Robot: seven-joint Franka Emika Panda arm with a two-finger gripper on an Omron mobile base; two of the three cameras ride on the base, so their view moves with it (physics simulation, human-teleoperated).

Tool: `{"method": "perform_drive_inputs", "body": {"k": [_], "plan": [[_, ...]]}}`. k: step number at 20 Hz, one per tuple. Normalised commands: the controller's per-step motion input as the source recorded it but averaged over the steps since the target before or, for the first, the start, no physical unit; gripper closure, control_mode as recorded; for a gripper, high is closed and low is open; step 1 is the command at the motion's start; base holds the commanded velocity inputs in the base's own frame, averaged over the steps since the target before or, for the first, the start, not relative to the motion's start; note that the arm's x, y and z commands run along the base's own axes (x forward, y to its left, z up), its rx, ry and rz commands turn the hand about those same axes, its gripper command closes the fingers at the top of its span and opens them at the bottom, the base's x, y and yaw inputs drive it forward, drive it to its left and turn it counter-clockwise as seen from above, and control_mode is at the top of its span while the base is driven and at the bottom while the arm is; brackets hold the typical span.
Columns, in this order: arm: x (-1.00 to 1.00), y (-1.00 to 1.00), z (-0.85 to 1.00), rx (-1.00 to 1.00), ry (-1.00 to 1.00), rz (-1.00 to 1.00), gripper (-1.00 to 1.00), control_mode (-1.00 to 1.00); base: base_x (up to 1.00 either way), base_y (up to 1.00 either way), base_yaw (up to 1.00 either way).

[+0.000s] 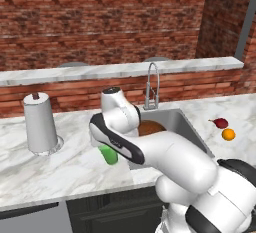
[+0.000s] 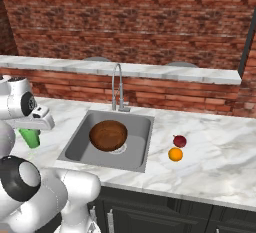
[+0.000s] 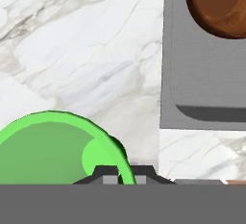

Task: Remove the orange and pear from the sink. Then move the bowl and cup from the counter to the sink for washing.

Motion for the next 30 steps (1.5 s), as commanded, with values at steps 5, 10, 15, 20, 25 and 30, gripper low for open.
{"method": "perform_drive_inputs", "body": {"k": [5,10,15,20,25,30], "plan": [[-0.02,-0.40,0.02,0.00,-0.06,0.00,1.00,-1.00,0.00,0.00,0.00],[-0.01,-0.41,0.01,0.00,-0.04,0.00,1.00,-1.00,0.00,0.00,0.00],[0.00,-0.41,0.00,0.00,-0.02,-0.01,1.00,-1.00,0.00,0.00,0.00],[0.00,-0.40,0.00,0.00,0.00,-0.01,1.00,-1.00,0.00,0.00,0.00],[0.01,-0.39,0.00,0.00,0.00,-0.01,1.00,-1.00,0.00,0.00,0.00],[0.04,-0.37,0.00,0.00,0.00,0.00,1.00,-1.00,0.00,0.00,0.00]]}}
